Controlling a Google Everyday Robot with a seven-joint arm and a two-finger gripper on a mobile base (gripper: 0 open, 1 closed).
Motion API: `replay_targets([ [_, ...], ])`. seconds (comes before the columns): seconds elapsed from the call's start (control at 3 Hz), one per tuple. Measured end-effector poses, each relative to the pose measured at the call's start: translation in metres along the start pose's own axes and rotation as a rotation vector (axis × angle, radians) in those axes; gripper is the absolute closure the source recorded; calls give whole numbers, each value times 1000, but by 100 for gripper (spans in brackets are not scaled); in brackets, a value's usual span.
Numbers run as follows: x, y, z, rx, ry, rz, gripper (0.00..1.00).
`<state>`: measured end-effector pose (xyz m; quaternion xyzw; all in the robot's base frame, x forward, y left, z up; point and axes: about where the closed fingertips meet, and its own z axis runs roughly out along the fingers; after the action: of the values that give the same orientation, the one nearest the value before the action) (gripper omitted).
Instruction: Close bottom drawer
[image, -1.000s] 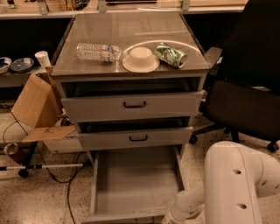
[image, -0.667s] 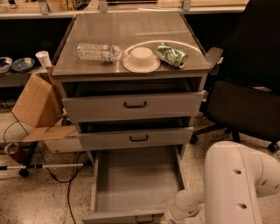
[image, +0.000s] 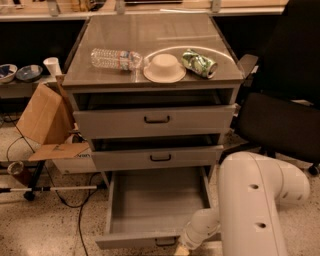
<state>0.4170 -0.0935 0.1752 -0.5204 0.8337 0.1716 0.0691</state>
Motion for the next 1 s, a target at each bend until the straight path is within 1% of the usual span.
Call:
replay_targets([
  [0.33,-5,-5,-1,14,0,-1,0],
  [0.67,-32,-31,-2,51,4,-33,0],
  [1.0,-32,-31,-2,51,4,-33,0],
])
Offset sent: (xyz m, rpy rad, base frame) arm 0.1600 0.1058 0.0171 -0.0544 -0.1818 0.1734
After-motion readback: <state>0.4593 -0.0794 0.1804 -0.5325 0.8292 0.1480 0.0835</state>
